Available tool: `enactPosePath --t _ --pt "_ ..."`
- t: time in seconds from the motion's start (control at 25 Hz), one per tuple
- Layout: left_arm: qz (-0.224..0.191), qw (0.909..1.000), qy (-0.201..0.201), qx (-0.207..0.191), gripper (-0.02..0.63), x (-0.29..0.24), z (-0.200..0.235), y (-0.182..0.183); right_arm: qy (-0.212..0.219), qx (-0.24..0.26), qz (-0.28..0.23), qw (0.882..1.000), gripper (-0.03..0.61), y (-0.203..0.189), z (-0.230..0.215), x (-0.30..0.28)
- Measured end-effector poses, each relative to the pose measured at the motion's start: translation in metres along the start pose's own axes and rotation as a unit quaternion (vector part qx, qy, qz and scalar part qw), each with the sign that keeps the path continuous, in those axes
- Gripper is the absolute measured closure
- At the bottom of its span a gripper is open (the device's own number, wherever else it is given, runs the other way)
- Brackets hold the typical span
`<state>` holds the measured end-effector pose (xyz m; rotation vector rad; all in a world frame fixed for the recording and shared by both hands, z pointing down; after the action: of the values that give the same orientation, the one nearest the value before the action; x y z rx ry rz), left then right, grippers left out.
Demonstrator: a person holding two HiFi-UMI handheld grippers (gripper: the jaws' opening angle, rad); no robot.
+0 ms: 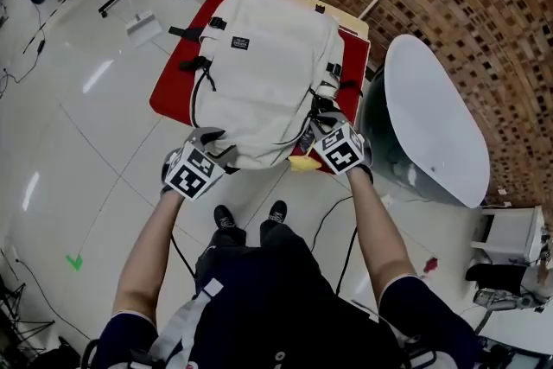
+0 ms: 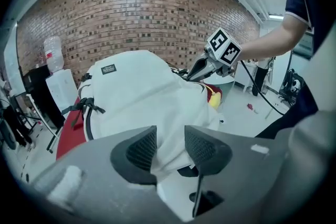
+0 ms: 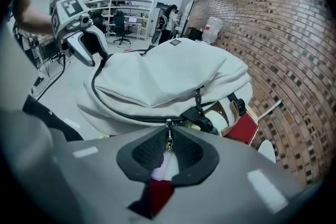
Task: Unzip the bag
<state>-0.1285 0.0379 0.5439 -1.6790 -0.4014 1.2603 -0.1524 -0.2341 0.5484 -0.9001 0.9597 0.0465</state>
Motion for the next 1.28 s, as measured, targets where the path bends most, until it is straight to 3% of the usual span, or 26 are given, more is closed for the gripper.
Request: enactPosePath --t 0.24,0.48,0.76,0.96,1.28 --pt "0.001 0.9998 -0.021 0.003 0.443 -0.008 0.003 -0.005 0.011 -0.032 0.018 0.999 0.545 -0.005 0.016 0.013" --pt "0.012 0.9996 -0.023 0.009 0.445 -0.008 -0.003 -0.007 0.05 -0.079 0.007 0.996 0.545 -0.001 0.046 0.026" --pt "0.01 0.9996 -0.023 0.011 0.445 -0.006 -0.008 -0.012 0.066 -0.117 -0.02 0.991 0.545 0.005 0.071 0.037" --pt "-0.001 0.999 -0.037 0.026 0.445 -0.001 -0.009 -0.016 0.039 -0.158 -0.028 0.986 0.545 0.014 0.084 0.042" --pt "-0.021 0.9906 -0.128 0.044 0.445 -0.004 -0.007 -0.017 -0.04 -0.196 0.013 0.98 0.545 0.026 0.111 0.046"
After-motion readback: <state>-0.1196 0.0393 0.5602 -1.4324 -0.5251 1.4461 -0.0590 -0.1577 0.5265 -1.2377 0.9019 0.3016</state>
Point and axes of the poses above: the fingertips, and each gripper's own axes: x backward along the fingers, z to its left, y out of its top, the point moved 7 cm from there along x, backward along the fingers, and after that the axes turned 9 degrees about -z, right-handed, at the moved point
